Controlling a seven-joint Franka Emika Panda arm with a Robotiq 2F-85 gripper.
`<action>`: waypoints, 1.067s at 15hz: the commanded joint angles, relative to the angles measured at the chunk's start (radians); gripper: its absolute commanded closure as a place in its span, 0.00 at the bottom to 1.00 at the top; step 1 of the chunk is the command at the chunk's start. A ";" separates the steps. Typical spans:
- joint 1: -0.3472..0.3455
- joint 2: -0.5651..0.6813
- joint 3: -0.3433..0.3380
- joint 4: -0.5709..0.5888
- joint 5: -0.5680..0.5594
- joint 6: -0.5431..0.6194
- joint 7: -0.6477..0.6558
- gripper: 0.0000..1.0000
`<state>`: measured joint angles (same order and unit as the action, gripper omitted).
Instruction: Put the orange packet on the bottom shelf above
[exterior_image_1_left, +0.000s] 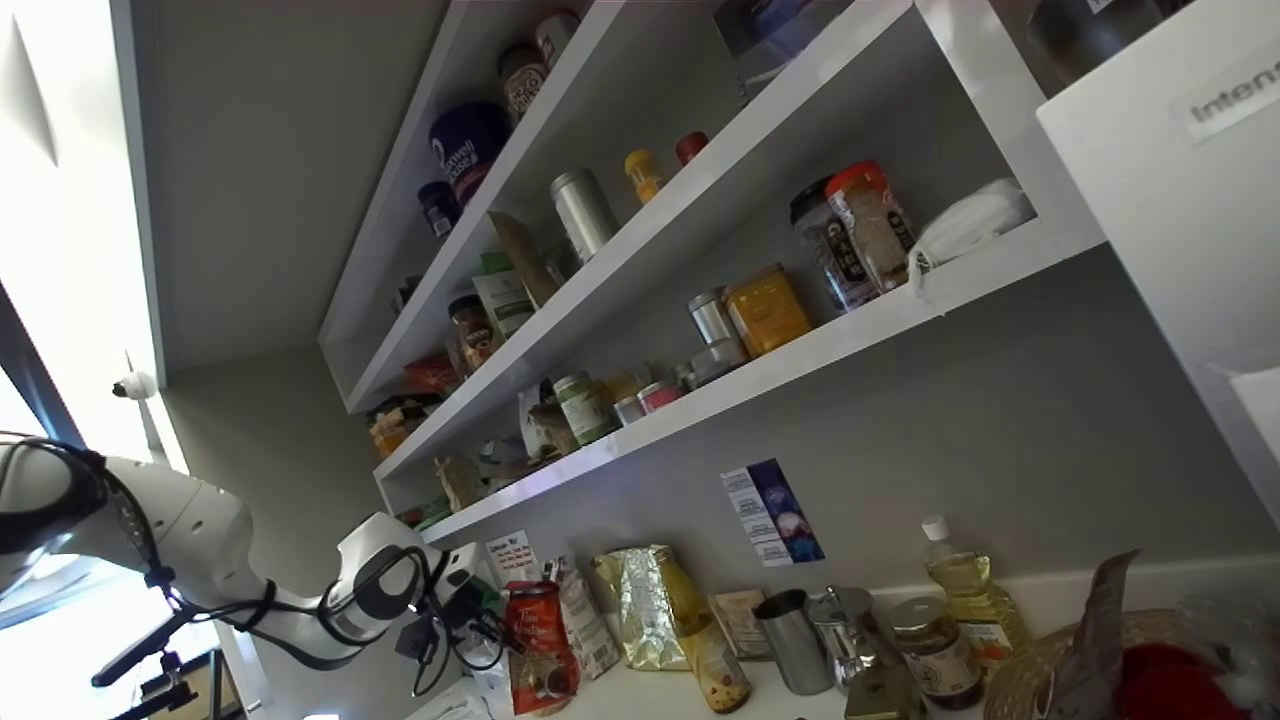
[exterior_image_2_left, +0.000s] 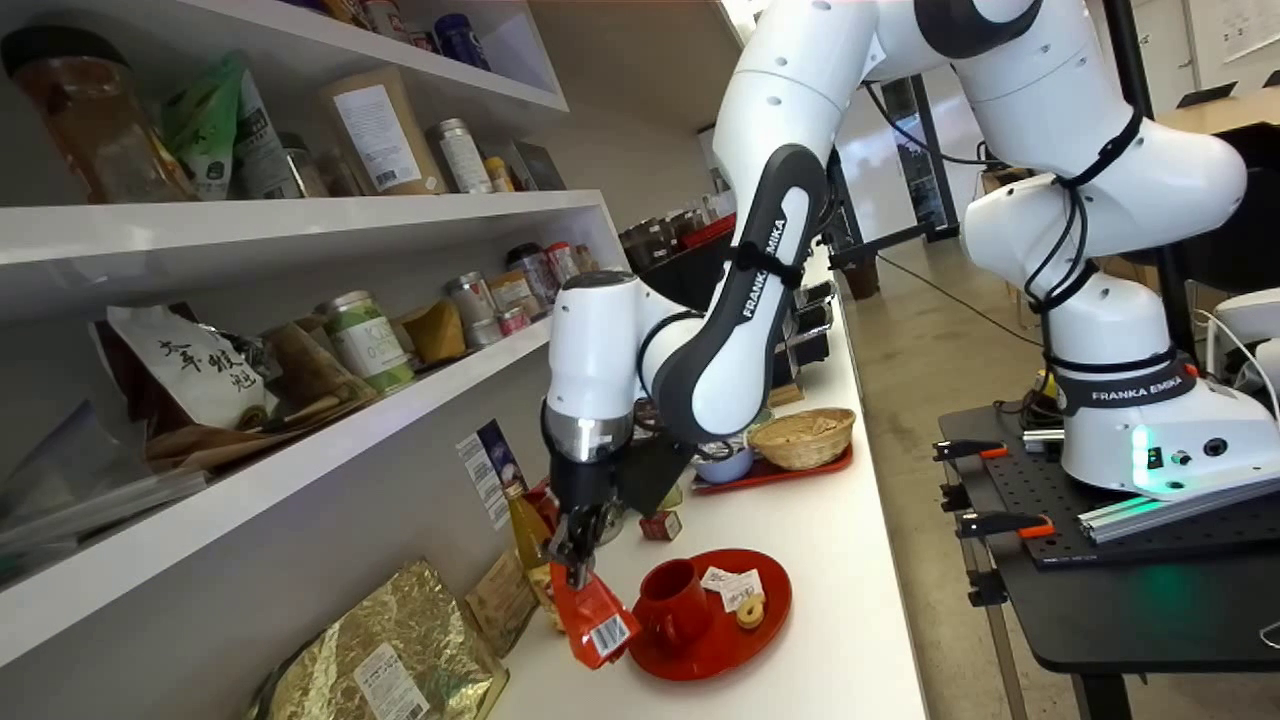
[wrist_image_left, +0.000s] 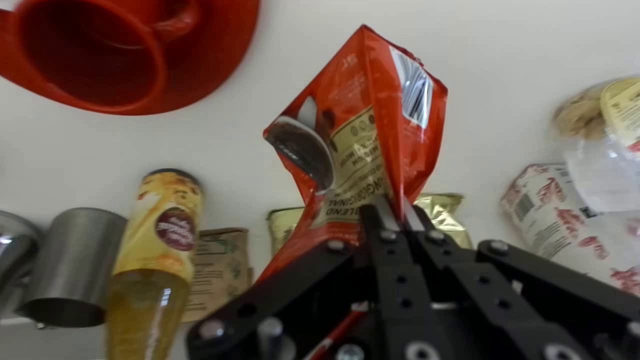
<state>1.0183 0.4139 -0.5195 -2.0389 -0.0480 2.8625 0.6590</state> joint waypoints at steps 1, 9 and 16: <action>-0.030 -0.203 -0.068 -0.165 -0.154 -0.040 0.131 0.98; -0.195 -0.439 -0.286 -0.261 -0.267 -0.033 0.017 0.98; -0.316 -0.592 -0.417 -0.120 -0.077 -0.249 -0.491 0.98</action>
<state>0.6681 -0.1114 -0.8623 -2.2398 -0.2024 2.7458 0.3633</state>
